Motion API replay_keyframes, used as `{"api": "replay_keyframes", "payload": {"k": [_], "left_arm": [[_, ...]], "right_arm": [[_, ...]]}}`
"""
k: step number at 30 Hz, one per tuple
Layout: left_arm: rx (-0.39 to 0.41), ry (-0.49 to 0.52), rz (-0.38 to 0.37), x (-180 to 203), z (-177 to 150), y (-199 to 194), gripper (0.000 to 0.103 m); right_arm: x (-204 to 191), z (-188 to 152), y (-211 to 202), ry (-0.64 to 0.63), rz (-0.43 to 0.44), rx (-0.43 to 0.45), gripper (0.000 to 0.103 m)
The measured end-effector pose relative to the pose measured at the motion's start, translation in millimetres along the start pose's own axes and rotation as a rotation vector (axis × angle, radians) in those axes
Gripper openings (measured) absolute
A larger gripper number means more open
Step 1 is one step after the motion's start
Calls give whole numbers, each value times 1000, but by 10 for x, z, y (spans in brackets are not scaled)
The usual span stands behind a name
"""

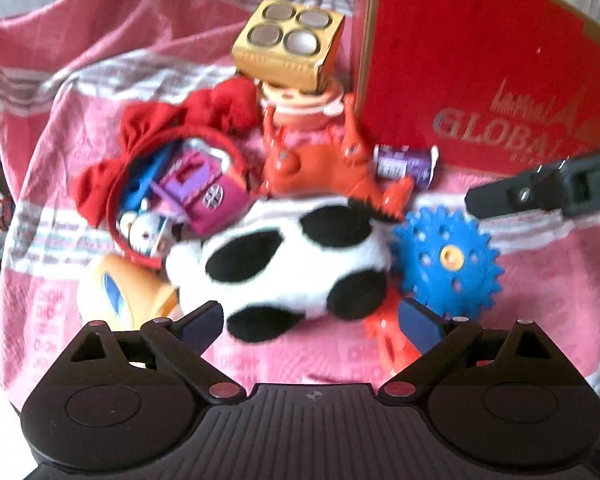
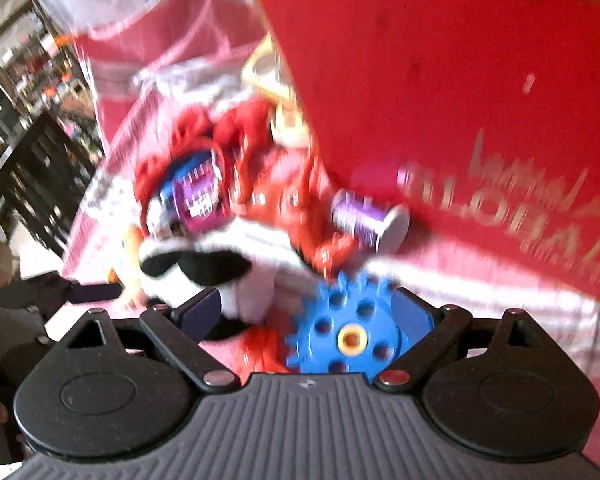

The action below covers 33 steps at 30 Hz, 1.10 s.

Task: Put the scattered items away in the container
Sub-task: 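Move both grippers back from the box to the toys on the cloth, then reach both grippers toward the pink toy phone on the cloth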

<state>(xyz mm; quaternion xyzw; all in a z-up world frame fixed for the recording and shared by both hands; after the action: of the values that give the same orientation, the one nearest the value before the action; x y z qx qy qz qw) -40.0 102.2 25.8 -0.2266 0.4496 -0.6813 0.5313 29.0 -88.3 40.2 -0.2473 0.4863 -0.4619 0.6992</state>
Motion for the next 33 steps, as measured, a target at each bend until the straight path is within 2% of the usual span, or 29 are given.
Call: {"api": "replay_keyframes", "payload": {"k": [3,5,7,19,24,27,33], "left_arm": [[-10,-1,-4,9,-166,46,96],[-17,16,-14,37,-254,70,94],[-32,17,-36,60,-370,96,92],[-92,7,-72,102,-712,190,86],[-119,7,-89,129,-791,256,84],[-130,6,-96,154,-807,298,84],[-114,11,-77,236,-722,412,83]], "right_arm": [[3,-101,164,3,-45,-38,89],[30,-203,234,8,-56,-72,77],[42,-314,293,0,-65,-112,71],[-168,-787,507,-148,-63,-247,71],[-240,-859,636,-195,-82,-257,68],[-230,-901,677,-235,-113,-230,61],[-11,-743,641,-116,-146,-183,59]]}}
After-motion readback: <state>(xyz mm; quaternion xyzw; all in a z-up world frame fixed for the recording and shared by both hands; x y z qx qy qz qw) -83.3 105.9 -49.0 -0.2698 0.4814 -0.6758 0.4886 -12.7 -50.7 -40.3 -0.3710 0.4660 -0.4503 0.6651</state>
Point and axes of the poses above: each gripper's, at about its wrist camera, not at the fingertips, and y roughly the way its jaws point, x to its right, z to its top, the point moved 1 cm from there along y, roughly the way its jaws point, and after that the axes turned 15 degrees about y, right-handed, at the moved point
